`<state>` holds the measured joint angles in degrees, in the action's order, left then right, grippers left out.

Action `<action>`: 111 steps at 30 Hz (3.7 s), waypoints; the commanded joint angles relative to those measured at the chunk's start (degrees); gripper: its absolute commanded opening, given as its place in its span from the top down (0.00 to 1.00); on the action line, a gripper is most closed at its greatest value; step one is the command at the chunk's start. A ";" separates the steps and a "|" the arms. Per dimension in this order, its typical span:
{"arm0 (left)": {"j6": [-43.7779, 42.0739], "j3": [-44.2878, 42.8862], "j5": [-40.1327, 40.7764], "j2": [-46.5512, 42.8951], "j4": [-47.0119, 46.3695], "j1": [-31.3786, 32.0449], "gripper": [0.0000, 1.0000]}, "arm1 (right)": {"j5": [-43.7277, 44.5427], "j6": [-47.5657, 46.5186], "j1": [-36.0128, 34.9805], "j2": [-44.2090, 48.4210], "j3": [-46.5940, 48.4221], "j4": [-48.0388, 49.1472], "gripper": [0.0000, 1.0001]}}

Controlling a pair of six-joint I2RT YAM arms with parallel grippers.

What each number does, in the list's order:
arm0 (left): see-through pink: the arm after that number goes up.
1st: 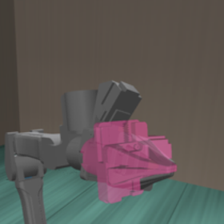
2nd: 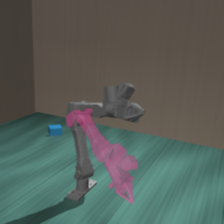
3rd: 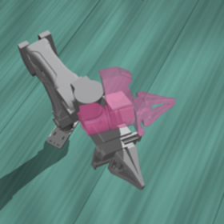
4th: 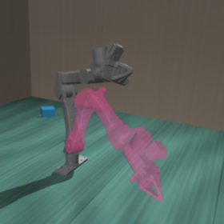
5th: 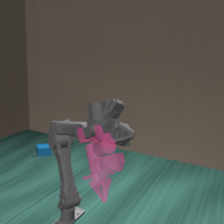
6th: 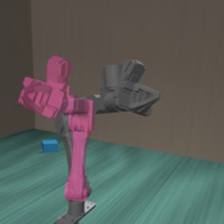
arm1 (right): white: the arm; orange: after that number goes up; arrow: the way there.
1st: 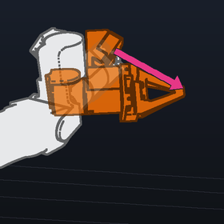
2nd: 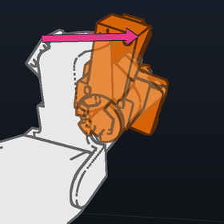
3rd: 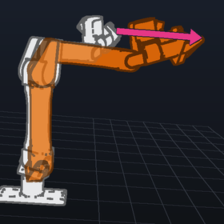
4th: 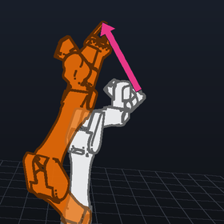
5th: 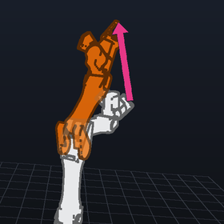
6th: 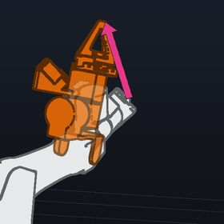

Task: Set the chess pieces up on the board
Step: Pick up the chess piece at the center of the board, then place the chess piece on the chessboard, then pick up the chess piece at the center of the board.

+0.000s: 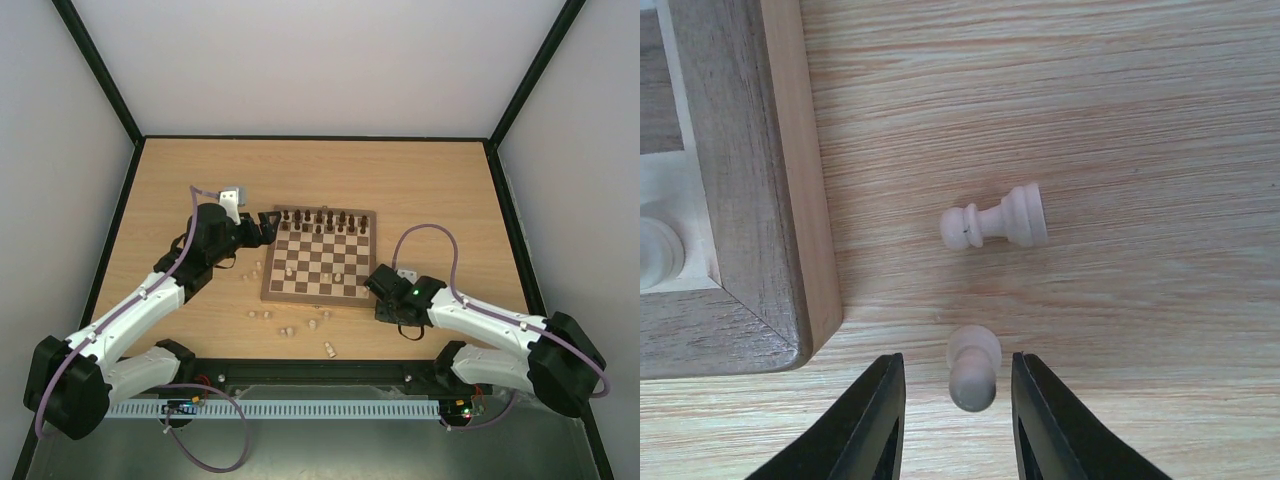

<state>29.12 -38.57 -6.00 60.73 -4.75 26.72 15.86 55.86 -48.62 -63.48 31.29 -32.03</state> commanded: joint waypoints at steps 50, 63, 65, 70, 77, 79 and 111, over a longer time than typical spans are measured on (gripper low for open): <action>-0.36 -1.95 0.35 0.13 0.93 0.26 0.00 | -2.02 -15.95 3.98 -20.13 25.54 -3.29 0.94; -0.46 -2.03 0.55 0.24 1.06 0.24 0.00 | -4.47 -17.72 4.74 -23.99 24.62 -0.31 0.94; -0.43 -2.04 0.55 0.27 1.05 0.26 0.00 | -4.60 -17.87 4.93 -24.37 24.63 -0.20 0.94; -0.49 -2.10 0.64 0.27 1.04 0.26 0.00 | -4.87 -18.14 5.28 -24.75 24.42 -0.15 0.94; -0.47 -2.13 0.47 0.18 1.15 0.26 0.01 | -4.93 -17.99 5.38 -25.04 23.61 -0.22 0.93; -0.41 -2.12 0.38 0.18 1.14 0.23 0.00 | -4.89 -18.06 5.38 -25.10 23.27 -0.18 0.92; -0.86 -2.20 0.86 0.40 1.39 0.26 0.01 | 0.33 -16.65 6.04 -11.03 21.79 -3.38 0.62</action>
<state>28.93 -38.63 -5.96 60.84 -4.40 26.72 14.59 38.57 -42.85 -78.48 54.43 -32.25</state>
